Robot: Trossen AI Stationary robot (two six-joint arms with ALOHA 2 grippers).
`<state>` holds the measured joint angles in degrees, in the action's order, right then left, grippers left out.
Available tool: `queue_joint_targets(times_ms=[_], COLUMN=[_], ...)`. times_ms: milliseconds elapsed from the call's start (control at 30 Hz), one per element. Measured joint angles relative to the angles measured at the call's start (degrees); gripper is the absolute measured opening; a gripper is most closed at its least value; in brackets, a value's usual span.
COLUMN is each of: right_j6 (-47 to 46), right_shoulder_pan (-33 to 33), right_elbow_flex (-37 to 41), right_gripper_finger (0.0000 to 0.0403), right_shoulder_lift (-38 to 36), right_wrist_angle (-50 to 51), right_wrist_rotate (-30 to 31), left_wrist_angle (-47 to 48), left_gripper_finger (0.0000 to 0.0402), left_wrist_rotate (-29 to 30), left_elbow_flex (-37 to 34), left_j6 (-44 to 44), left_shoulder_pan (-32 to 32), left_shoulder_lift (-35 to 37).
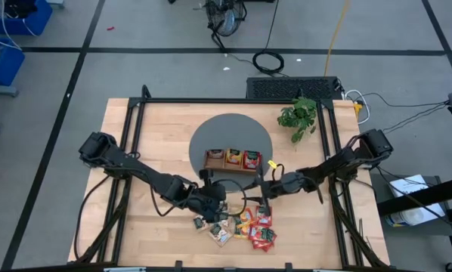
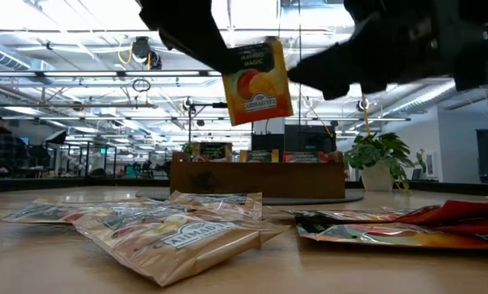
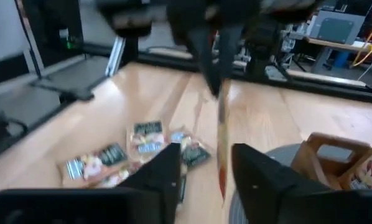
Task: Pick & Place Tea
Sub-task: Put the yellow tea bag into the middle section of the wooden organizer
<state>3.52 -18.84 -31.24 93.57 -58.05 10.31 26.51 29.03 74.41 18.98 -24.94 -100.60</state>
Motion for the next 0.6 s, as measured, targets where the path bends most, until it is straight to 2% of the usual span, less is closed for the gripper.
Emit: queue_joint_targets(times_ms=[100,233,433,600], right_j6=[-2.7,-5.9,-6.6,-6.7], right_shoulder_pan=[1.0,3.2,4.6,4.0], right_elbow_flex=[0.0,-0.6,-9.3,-10.9], right_gripper_finger=[0.0176,0.0208,0.0205,0.0197], right_shoulder_lift=[-1.9,-3.2,-2.5,-1.8], right_wrist_angle=[-0.4,2.0,18.7,20.5], right_wrist_rotate=[-0.3,-5.3,-7.2,-7.5], left_wrist_angle=[0.0,0.4,0.2,0.3], left_gripper_finger=[0.0002,0.0002,0.0002,0.0002], left_wrist_rotate=[0.0,0.1,0.2,1.3], left_elbow_flex=[0.0,0.0,0.0,0.0], left_j6=[0.2,0.2,0.6,0.8], left_shoulder_pan=[-0.3,-0.2,0.3,0.4], left_shoulder_lift=[0.0,0.0,-0.6,-0.6])
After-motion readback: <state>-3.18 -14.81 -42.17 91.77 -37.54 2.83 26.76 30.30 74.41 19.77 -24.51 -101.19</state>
